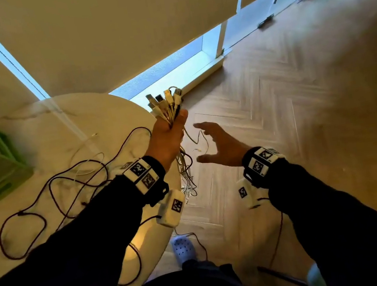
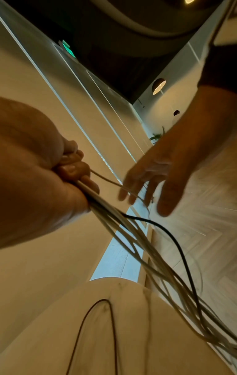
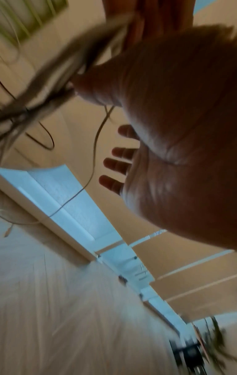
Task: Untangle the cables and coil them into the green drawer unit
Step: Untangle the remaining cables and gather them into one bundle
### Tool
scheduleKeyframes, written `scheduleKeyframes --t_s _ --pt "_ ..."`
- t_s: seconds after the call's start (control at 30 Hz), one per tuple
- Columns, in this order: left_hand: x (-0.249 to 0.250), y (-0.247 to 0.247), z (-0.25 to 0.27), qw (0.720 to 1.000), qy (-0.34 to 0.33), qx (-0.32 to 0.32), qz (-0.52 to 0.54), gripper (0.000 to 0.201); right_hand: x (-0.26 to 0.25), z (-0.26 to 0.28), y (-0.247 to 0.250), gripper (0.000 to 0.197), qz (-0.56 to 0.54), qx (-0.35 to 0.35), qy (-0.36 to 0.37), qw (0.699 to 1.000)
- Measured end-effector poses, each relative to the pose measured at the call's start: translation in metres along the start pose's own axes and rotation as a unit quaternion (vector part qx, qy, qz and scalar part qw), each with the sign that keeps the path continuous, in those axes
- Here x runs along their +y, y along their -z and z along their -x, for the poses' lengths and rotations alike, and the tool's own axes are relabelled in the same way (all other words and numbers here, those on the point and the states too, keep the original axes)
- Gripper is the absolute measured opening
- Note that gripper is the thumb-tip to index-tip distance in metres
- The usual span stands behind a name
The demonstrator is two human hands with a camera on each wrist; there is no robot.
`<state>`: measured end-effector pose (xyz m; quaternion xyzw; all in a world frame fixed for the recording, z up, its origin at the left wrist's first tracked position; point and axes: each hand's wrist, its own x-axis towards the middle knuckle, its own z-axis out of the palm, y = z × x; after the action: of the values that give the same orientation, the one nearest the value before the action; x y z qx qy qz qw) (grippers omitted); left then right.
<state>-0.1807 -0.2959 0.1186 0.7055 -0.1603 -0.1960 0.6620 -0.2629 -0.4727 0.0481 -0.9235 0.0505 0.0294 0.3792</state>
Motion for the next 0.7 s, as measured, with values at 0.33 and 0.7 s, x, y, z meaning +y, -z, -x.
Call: scheduleKeyframes --t_s 0.33,0.7 --pt "-0.006 -0.006 -0.009 0.999 0.042 -0.01 -0.015 0.022 0.008 -0.002 0.017 0.016 0.145 0.066 0.024 0.987" --pt "-0.001 0.022 -0.012 0.994 0.073 -0.013 0.087 0.025 0.092 0.018 0.051 0.061 0.273 -0.123 -0.341 0.891"
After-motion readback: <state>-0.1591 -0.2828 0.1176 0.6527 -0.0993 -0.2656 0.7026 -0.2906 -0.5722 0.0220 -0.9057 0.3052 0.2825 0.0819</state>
